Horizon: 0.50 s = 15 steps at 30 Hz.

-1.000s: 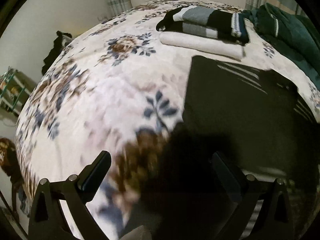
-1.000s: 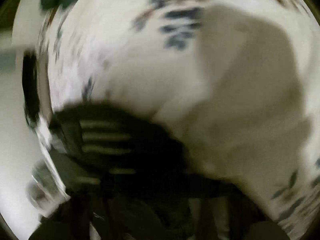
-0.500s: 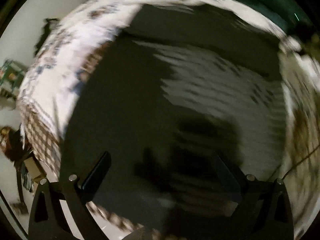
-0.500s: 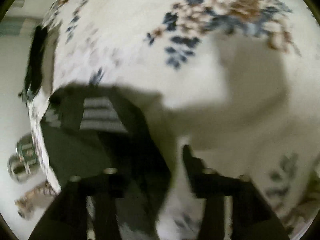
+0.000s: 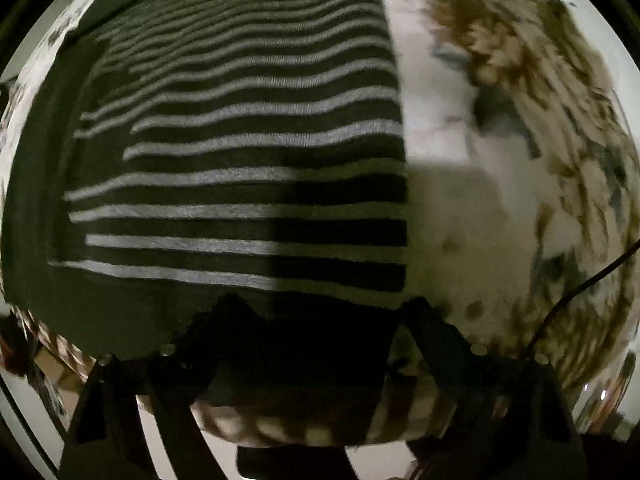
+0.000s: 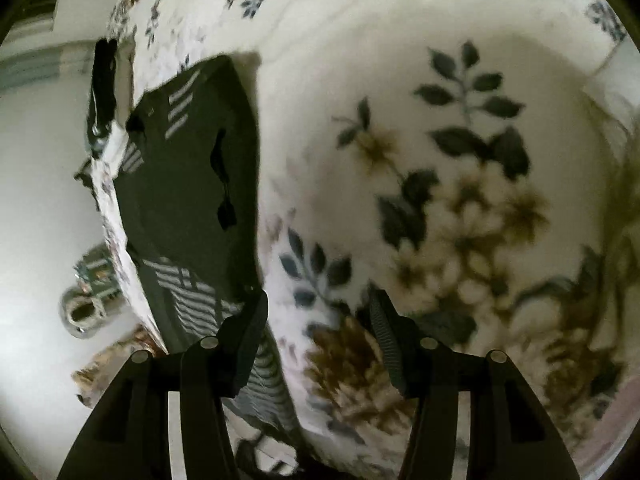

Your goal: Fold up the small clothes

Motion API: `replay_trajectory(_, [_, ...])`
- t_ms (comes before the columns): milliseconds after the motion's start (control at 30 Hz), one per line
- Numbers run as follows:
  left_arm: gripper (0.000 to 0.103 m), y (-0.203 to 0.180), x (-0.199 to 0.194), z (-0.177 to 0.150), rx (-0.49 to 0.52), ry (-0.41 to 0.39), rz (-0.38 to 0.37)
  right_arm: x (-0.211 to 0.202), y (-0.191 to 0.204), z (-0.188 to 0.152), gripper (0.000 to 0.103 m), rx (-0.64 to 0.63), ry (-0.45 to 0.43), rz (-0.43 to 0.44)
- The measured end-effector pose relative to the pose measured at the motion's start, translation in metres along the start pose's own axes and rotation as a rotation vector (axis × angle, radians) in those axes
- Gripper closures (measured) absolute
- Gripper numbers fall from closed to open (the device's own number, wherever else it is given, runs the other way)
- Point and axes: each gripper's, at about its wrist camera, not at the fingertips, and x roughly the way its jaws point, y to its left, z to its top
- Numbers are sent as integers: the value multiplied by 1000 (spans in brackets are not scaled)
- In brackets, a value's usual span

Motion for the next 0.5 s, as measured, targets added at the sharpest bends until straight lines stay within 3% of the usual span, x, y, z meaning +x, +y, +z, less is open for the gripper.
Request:
replay_trajectory(133, [18, 8, 5, 11, -81, 0, -22, 11, 8, 29, 48, 7, -20, 17])
replay_trajectory(500, [18, 22, 12, 21, -116, 10, -47, 41, 26, 64, 48, -6, -3, -23])
